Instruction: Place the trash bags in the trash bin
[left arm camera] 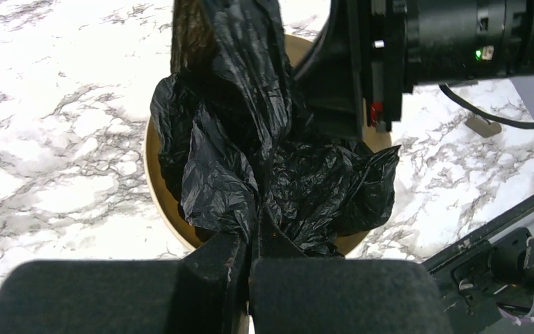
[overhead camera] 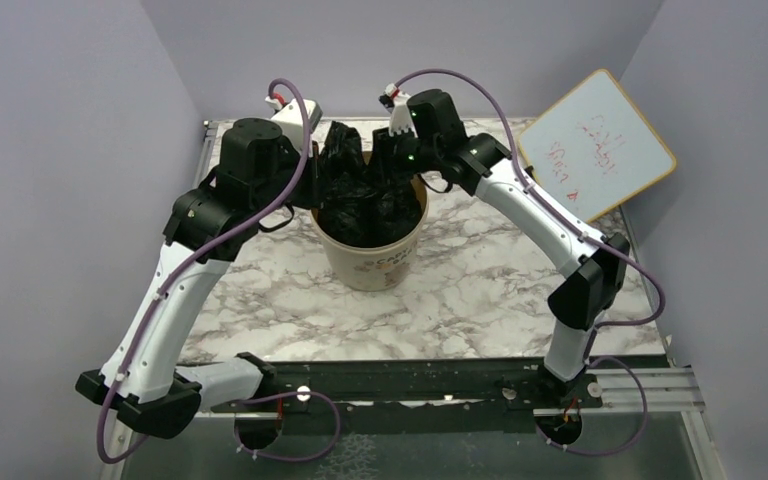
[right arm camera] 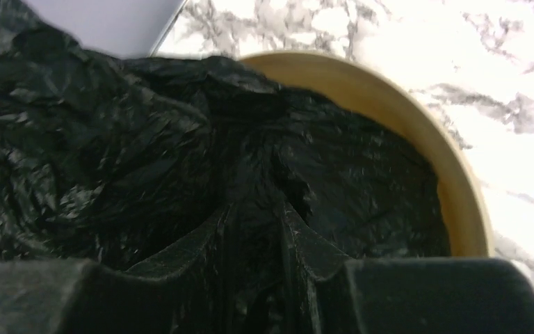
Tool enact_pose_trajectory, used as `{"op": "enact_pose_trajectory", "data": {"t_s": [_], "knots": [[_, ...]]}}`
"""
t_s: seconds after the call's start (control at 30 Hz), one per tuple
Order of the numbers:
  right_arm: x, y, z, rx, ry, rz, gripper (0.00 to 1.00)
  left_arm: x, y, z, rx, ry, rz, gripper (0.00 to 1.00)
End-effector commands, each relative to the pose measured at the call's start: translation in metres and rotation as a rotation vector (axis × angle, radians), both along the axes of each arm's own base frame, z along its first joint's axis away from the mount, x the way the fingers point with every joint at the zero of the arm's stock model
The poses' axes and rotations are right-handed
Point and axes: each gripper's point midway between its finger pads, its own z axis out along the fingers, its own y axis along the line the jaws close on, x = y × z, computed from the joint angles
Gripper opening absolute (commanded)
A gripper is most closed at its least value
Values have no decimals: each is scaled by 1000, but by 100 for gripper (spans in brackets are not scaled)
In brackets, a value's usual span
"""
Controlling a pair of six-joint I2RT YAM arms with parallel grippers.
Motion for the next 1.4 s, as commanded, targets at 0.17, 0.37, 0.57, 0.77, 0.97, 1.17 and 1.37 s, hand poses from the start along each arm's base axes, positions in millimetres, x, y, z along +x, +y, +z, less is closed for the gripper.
{"op": "enact_pose_trajectory", "data": {"t_s": [0.17,0.37,0.57,0.77,0.97,1.17,1.37], "knots": [[10,-14,-4,-58,-26,-87,34,17,-19,-14,10,34,-60,0],[27,-29,54,-101,-129,-166,38,35,-14,-45,72,97,13,0],[14,-50,82,-7,-222,-226,52,40,-14,-62,115,125,7,0],[-15,-62,68,59,-177,-224,45,39,-12,-57,112,111,9,0],[-22,-50,5,-39,-18,-159,31,34,-9,-37,87,62,14,0],[-24,-13,-29,-109,52,-51,28,34,-16,-51,109,85,-41,0],[-16,-17,-78,-234,103,-108,28,34,-19,-87,141,173,-51,0]]}}
